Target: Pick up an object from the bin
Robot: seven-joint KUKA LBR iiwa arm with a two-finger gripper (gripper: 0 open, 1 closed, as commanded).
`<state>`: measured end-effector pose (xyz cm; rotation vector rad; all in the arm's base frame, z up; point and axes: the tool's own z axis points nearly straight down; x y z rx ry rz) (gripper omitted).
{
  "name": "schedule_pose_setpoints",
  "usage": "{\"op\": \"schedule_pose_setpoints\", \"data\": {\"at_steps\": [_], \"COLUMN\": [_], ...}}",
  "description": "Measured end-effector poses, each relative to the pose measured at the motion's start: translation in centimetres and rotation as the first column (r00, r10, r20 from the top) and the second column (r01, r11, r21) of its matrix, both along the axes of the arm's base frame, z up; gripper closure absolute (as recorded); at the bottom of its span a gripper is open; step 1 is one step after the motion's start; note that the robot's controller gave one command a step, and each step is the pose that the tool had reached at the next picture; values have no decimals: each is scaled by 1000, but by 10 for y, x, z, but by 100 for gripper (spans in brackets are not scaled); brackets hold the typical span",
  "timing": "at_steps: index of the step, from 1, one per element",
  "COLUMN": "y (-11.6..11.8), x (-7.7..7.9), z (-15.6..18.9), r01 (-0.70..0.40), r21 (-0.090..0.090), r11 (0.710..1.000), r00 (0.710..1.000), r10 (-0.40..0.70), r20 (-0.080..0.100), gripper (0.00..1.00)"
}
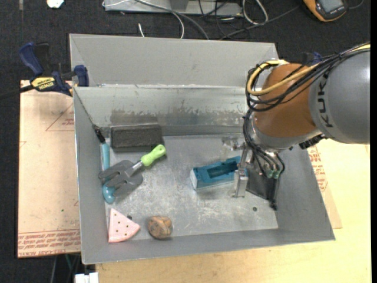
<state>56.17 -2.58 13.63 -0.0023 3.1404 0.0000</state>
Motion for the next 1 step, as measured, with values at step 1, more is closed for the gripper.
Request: {"op": "schedule_pose_setpoints", "data": {"at_steps": [1], "y": [0], "x": [0], "z": [0], "r01": [0], "r21": [0], "r11": [1000], "r00": [1000], "r10": [0], "r20": [0], "gripper": [0]}}
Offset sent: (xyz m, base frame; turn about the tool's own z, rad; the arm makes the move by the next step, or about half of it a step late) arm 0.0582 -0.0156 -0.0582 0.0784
